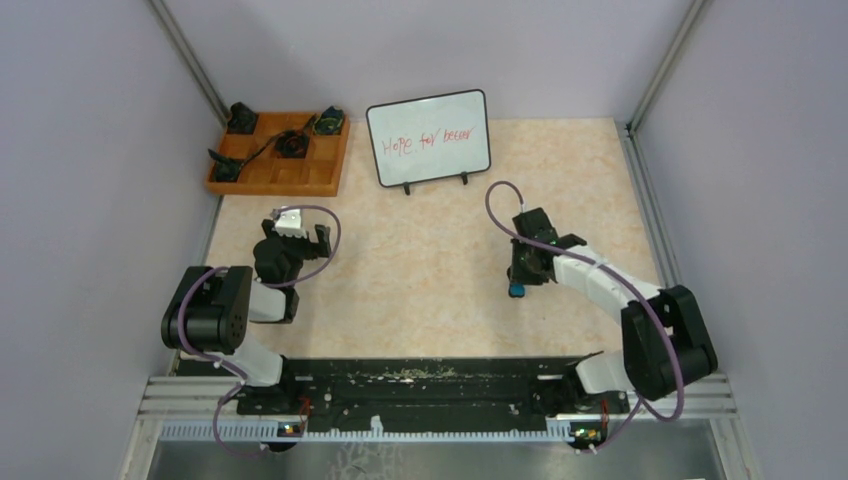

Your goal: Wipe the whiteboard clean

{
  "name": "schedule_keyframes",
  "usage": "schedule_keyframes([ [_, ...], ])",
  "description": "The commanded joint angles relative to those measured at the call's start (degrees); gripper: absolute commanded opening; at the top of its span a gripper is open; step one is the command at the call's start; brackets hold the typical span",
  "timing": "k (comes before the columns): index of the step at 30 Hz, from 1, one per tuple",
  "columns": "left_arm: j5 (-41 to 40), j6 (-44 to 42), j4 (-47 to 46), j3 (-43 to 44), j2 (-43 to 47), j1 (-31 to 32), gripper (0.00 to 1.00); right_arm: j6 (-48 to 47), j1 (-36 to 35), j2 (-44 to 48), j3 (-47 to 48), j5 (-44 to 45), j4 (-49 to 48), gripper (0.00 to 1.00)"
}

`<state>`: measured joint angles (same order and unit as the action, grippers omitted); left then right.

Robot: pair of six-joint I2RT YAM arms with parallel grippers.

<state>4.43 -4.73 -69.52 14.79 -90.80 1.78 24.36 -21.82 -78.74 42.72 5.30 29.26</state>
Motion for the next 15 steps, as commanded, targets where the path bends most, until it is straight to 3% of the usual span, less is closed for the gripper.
schedule_keyframes([
  [1, -0.05, 0.09, -2.47, -0.09, -0.51, 0.01, 1.00, 1.38, -3.51, 7.69, 1.58, 1.97, -2.08, 0.00],
  [9, -0.12, 0.09, -2.55, -0.11, -0.43, 0.01, 1.00, 1.44, -10.20, 11.83, 3.96, 10.23, -5.60, 0.00],
  [15, -0.04, 0.09, -2.87, -0.43, -0.21, 0.01, 1.00, 0.65, -11.34, 11.20, 3.02, 12.48, -11.22, 0.00],
])
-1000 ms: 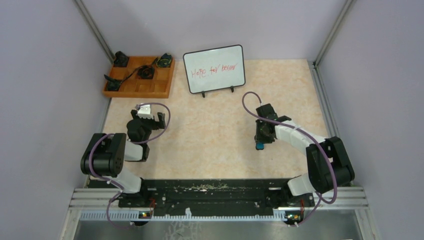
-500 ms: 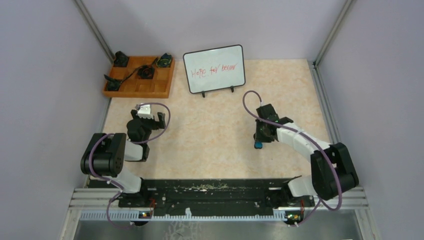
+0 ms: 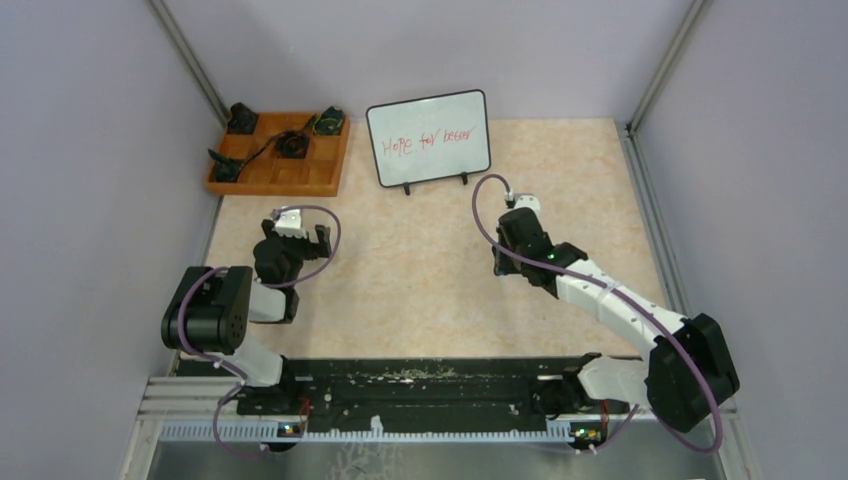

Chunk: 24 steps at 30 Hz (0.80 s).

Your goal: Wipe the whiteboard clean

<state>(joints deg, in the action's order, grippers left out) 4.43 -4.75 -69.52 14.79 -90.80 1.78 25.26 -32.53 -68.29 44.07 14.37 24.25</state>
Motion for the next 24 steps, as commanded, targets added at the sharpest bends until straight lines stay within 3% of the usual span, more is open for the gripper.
schedule_keyframes([
  [1, 0.09, -0.01, -2.80, -0.15, -0.08, -0.02, 0.98, -0.54, -0.55, 0.48, 1.70, 3.32, -6.71, 0.00],
  [8, 5.20, -1.42, 21.33, 10.65, 6.54, -0.09, 0.66, -1.74, -0.60, -4.48, 4.08, 2.16, -6.42, 0.00],
  [12, 12.13, -4.09, 30.51, 18.26, 6.66, -0.16, 0.66, -1.81, -0.60, -6.24, 4.70, 1.13, -7.11, 0.00],
  [15, 22.49, -4.62, 38.25, 26.66, 3.43, -1.50, 0.69, -1.71, -0.67, -6.42, 4.91, 0.21, -7.83, 0.00],
  [24, 44.78, -5.16, 60.87, 61.23, -17.31, -3.49, 0.71, -2.10, -0.65, -4.40, 5.75, 0.30, -6.28, 0.00],
])
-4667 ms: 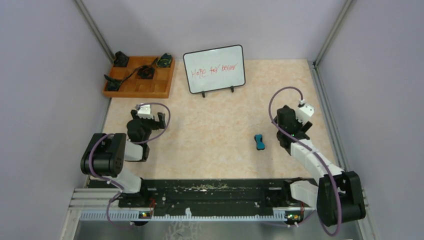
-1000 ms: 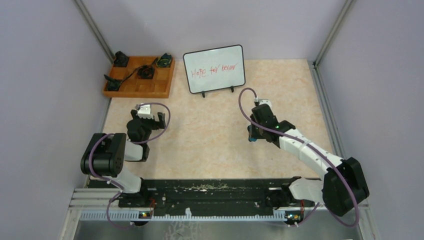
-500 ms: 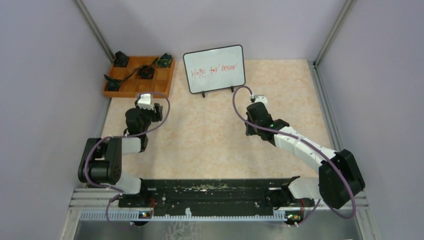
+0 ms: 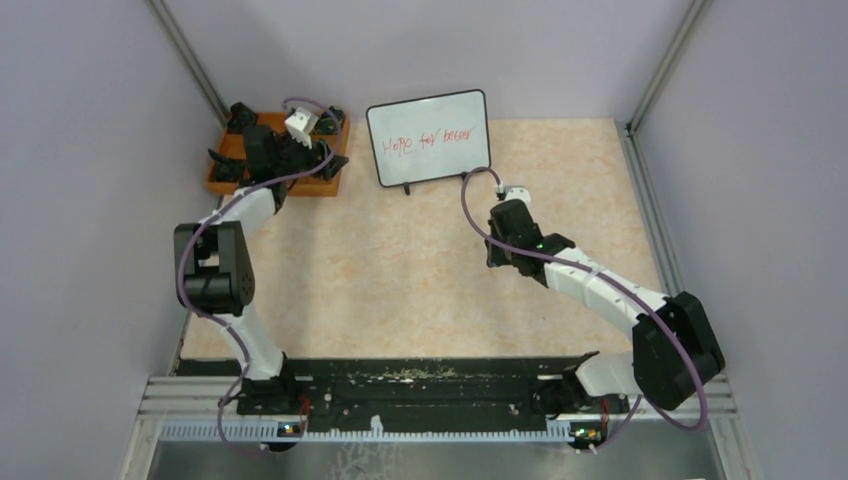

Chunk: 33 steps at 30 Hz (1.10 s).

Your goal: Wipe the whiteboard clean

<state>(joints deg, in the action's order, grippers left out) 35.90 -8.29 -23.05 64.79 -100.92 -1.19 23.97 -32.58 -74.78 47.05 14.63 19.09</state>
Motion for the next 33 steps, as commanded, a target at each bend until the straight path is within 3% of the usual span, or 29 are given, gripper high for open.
schedule_keyframes([
  [1, 14.89, -1.46, 16.72, 14.28, -9.40, -0.62, 0.71, -0.85, -0.56, 2.44, 2.70, 0.15, -1.02, 0.00],
  [18, 23.12, 8.95, 19.51, 45.31, -30.61, -0.68, 0.70, -1.82, -0.59, 2.33, 2.41, 0.00, -2.77, 0.00],
  [33, 24.41, 14.16, 17.24, 57.16, -40.21, 0.76, 0.69, -1.61, -0.57, 1.58, 2.82, -0.92, -5.08, 0.00],
])
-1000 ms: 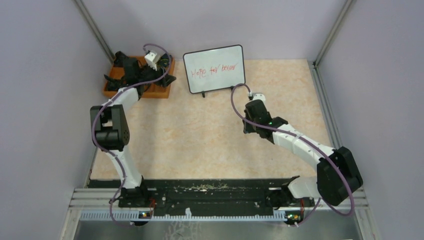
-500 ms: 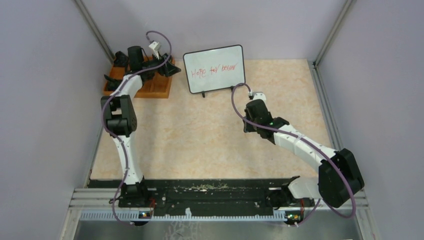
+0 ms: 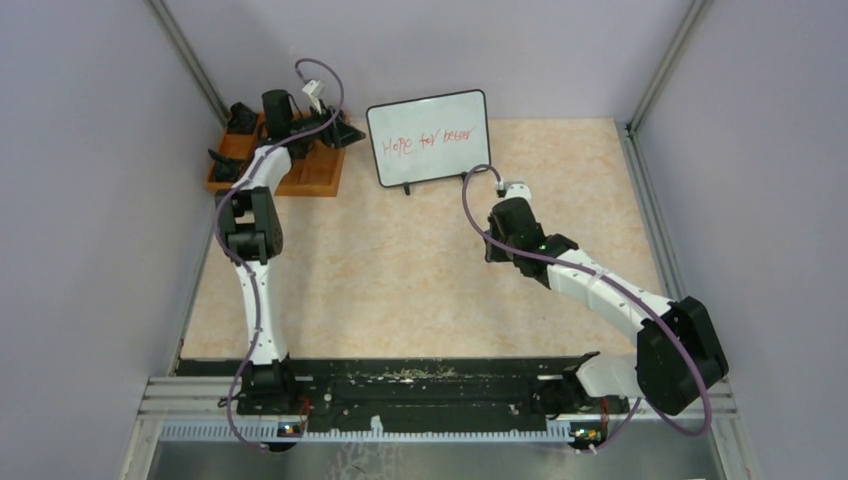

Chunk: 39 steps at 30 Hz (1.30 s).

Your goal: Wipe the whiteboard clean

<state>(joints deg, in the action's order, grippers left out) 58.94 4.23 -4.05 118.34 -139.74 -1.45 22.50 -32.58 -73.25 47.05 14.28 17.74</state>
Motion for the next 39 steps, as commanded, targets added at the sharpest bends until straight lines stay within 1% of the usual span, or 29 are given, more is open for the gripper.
schedule_keyframes([
  [1, 1.36, 2.08, -1.94, 4.18, -1.75, 1.25, 0.69, 0.02, -0.57, -0.04, 2.82, -0.61, -3.68, 0.00],
  [7, 2.85, 6.38, -5.01, 6.93, -3.88, 1.92, 0.67, 0.78, -0.55, 0.45, 2.29, -0.67, -3.60, 0.00],
  [16, 3.66, 8.85, -6.89, 9.70, -5.66, 3.46, 0.61, 0.88, -0.56, 1.51, 2.03, 0.13, -2.95, 0.00],
  [24, 3.82, 9.56, -7.28, 10.82, -6.68, 4.04, 0.55, 0.97, -0.60, 2.13, 1.42, 0.59, -2.95, 0.00],
  [34, 3.77, 9.91, -7.92, 10.99, -6.82, 4.08, 0.52, 0.65, -0.60, 1.58, 1.64, 0.54, -3.72, 0.00],
  [39, 3.99, 10.65, -8.34, 11.47, -6.91, 4.04, 0.45, 0.70, -0.56, 1.05, 1.56, 0.31, -3.91, 0.00],
])
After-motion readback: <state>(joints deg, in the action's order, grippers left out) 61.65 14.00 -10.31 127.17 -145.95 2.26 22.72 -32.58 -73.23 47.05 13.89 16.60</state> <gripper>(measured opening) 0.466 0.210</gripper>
